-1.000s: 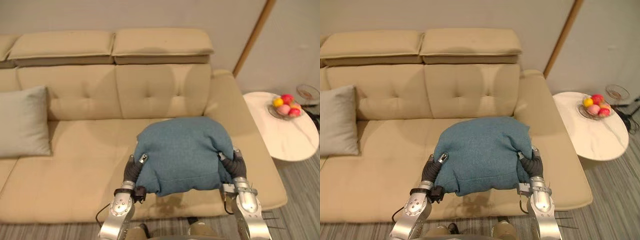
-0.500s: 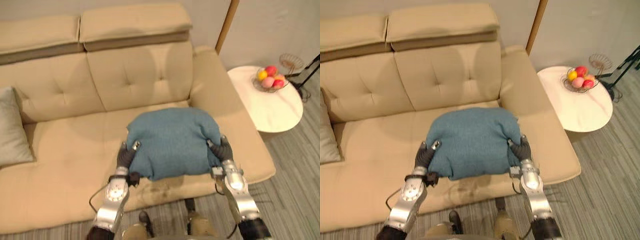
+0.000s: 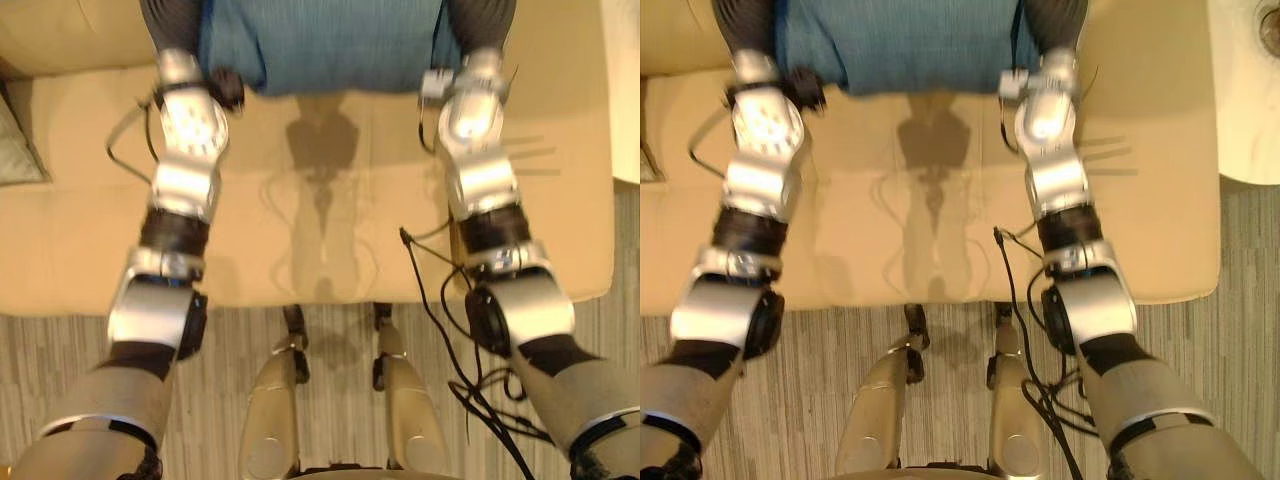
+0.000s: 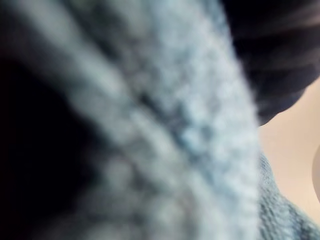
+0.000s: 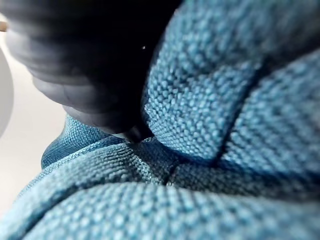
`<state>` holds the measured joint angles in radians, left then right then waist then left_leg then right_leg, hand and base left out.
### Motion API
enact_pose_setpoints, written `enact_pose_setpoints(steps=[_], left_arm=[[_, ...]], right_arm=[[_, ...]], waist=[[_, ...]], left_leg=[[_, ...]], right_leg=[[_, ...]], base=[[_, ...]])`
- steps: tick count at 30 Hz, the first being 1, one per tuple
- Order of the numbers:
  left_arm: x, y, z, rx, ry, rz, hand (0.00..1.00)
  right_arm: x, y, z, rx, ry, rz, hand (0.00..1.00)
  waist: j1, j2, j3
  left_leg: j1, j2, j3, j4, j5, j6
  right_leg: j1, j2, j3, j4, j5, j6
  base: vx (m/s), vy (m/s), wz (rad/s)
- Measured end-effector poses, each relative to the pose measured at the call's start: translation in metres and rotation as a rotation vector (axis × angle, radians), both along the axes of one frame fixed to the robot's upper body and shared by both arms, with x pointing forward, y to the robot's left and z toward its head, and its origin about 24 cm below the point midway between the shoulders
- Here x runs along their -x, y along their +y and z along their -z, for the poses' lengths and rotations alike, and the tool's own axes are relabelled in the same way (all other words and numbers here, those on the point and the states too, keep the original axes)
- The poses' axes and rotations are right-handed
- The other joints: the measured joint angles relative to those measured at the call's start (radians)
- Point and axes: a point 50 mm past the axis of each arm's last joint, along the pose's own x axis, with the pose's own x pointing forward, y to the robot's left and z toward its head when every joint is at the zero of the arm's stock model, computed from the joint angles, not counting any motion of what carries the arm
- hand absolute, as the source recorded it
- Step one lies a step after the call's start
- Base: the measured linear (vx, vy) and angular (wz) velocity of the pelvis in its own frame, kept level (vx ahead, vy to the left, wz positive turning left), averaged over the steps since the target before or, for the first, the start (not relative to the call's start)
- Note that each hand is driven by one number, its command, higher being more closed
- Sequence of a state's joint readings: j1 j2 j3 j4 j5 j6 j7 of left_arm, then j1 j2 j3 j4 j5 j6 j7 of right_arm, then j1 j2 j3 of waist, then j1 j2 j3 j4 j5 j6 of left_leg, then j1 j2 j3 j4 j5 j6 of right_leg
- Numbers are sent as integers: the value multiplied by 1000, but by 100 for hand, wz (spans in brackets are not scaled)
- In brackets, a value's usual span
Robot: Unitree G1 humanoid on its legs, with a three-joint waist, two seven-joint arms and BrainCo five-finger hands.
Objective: Pick up cushions and gather them together orderly.
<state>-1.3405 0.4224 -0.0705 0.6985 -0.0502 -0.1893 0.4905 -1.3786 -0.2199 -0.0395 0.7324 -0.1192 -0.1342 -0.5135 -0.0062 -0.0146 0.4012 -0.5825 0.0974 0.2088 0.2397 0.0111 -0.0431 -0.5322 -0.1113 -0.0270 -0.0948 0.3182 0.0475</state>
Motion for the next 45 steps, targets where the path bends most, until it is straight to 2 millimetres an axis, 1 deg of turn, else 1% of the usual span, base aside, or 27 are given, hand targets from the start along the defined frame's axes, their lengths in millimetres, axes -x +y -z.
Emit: enact_pose_setpoints(steps=[2, 6, 8, 10, 13, 14, 15, 17, 18, 19, 22, 23, 25, 26, 29, 30, 33, 35, 36, 37, 39, 40, 41, 42, 43, 44, 45], left_arm=[[-3, 4, -12, 27, 11, -25, 0], [-8, 8, -16, 45, 43, -46, 0], [-12, 8, -12, 36, 65, -46, 0], [-19, 11, -2, 31, 125, -45, 0], [-31, 9, 34, 117, 227, 24, 0], [-37, 15, 64, 184, 299, 37, 0], [-38, 16, 72, 196, 315, 36, 0], [-40, 25, 128, 284, 436, 29, 0], [-39, 26, 140, 299, 463, 25, 0], [-38, 27, 160, 316, 511, 25, 0], [-33, 21, 185, 321, 555, 51, 0], [-33, 20, 186, 320, 553, 55, 0], [-32, 18, 185, 310, 544, 76, 0], [-30, 20, 185, 309, 537, 74, 0], [-23, 23, 196, 297, 532, 69, 0], [-19, 25, 197, 293, 515, 69, 0], [1, 24, 200, 237, 442, 92, 0], [16, 22, 210, 212, 421, 112, 0], [27, 21, 222, 198, 429, 131, 0], [33, 21, 228, 195, 434, 139, 0], [58, 17, 269, 202, 531, 183, 0], [65, 16, 281, 205, 571, 192, 0], [82, 13, 313, 223, 676, 210, 0], [94, 12, 330, 231, 738, 219, 0], [102, 12, 341, 236, 778, 224, 0], [125, 16, 367, 253, 881, 216, 0], [135, 18, 381, 261, 938, 209, 0]], right_arm=[[-3, -1, -13, -15, 20, 24, 0], [-8, -7, -21, -30, 51, 40, 0], [-12, -12, -17, -45, 79, 36, 0], [-19, -16, -6, -44, 141, 28, 0], [-28, -21, 28, -58, 243, -8, 0], [-32, -19, 54, -80, 301, -35, 0], [-33, -18, 60, -85, 313, -42, 0], [-34, -9, 103, -93, 399, -86, 0], [-34, -7, 112, -85, 416, -95, 0], [-32, -2, 123, -78, 434, -123, 0], [-26, 5, 127, -70, 405, -170, 0], [-24, 6, 125, -72, 390, -184, 0], [-18, 7, 121, -82, 334, -215, 0], [-18, 8, 121, -81, 332, -226, 0], [-12, 7, 133, -103, 335, -256, 0], [-8, 4, 137, -109, 326, -265, 0], [13, -10, 152, -96, 279, -268, 0], [28, -20, 169, -78, 281, -259, 0], [39, -27, 184, -66, 299, -253, 0], [45, -30, 193, -65, 313, -251, 0], [72, -45, 242, -54, 444, -234, 0], [79, -47, 257, -49, 497, -235, 0], [100, -54, 293, -35, 625, -225, 0], [113, -59, 311, -37, 693, -216, 0], [122, -63, 322, -42, 739, -211, 0], [146, -71, 350, -75, 850, -190, 0], [156, -76, 361, -91, 897, -176, 0]], waist=[[-5, 0, 1], [-7, -1, 34], [-9, 0, 40], [-8, 0, 49], [-7, -1, 50], [-8, -1, 50], [-8, -1, 50], [-6, -1, 50], [-6, -1, 50], [-7, -1, 50], [-6, -1, 50], [-7, -1, 50], [-4, -1, 50], [0, -1, 50], [18, -1, 50], [19, -1, 50], [23, -1, 50], [23, 0, 49], [23, 1, 44], [23, 0, 35], [32, 2, -31], [35, 3, -46], [47, 6, -86], [48, 11, -102], [49, 14, -113], [47, 16, -150], [45, 19, -168]], left_leg=[[-27, -14, -14, -39, 29, 3], [-60, -20, -30, -66, 54, 4], [-94, -21, -40, -68, 63, 5], [-112, -25, -44, -80, 76, 7], [-119, -25, -49, -152, 115, 3], [-118, -23, -52, -167, 125, -5], [-118, -23, -52, -168, 127, -4], [-117, -3, -39, -168, 130, -8], [-116, 0, -36, -168, 130, -8], [-112, 7, -26, -168, 129, -9], [-102, 17, -8, -167, 128, -16], [-101, 21, -5, -167, 127, -17], [-96, 26, 2, -165, 134, -28], [-93, 33, 4, -167, 137, -32], [-56, 62, 12, -185, 148, -49], [-37, 65, 13, -200, 153, -58], [10, 78, 13, -206, 155, -62], [58, 79, 13, -205, 148, -70], [91, 79, 12, -202, 138, -75], [102, 79, 12, -199, 132, -74], [143, 79, 11, -187, 105, -72], [160, 79, 11, -187, 99, -72], [200, 78, 12, -185, 80, -73], [231, 78, 11, -184, 67, -69], [250, 77, 11, -185, 61, -68], [285, 74, 12, -185, 45, -67], [300, 72, 11, -186, 42, -67]], right_leg=[[-35, -9, -6, -2, 7, 6], [-73, -10, -10, -2, 28, 7], [-103, -11, -11, -2, 40, 14], [-124, -14, -11, -2, 50, 15], [-159, -14, -2, -3, 59, 13], [-165, -8, 2, -3, 59, 13], [-166, -6, 3, -3, 59, 13], [-170, 6, 15, -3, 59, 13], [-171, 9, 19, -3, 59, 13], [-172, 14, 26, -3, 59, 13], [-171, 23, 40, -3, 58, 13], [-170, 23, 45, -3, 56, 14], [-160, 23, 60, -3, 8, 16], [-160, 30, 60, -3, 7, 16], [-135, 60, 61, -3, -5, 9], [-123, 69, 58, -3, -8, 5], [-79, 82, 50, -3, -14, -5], [-29, 83, 48, -3, -15, -14], [7, 82, 43, -3, -25, -18], [20, 82, 42, -3, -30, -17], [68, 81, 37, -3, -53, -16], [85, 80, 36, -3, -62, -15], [125, 80, 35, 1, -81, -16], [155, 79, 32, 4, -97, -12], [174, 78, 31, 6, -104, -12], [206, 76, 31, 12, -124, -5], [219, 75, 30, 16, -134, 2]], base=[[-52, 28, 27], [-43, 21, 13], [-65, 18, 14], [-83, 14, 9], [-80, -3, 9], [-44, 0, 4], [-47, -7, -5], [-33, -14, -15], [-30, -13, -17], [-43, -14, -14], [-59, -21, -17], [-75, -28, -9], [-86, -54, 1], [-81, -95, -7], [-70, -101, -18], [-46, -76, -8], [-23, -41, -3], [0, 0, 0], [25, 3, 3], [34, 5, 7], [51, 9, 3], [87, 18, -1], [82, 18, 1], [91, 21, 2], [100, 27, 2], [102, 28, 3], [119, 24, 3]])
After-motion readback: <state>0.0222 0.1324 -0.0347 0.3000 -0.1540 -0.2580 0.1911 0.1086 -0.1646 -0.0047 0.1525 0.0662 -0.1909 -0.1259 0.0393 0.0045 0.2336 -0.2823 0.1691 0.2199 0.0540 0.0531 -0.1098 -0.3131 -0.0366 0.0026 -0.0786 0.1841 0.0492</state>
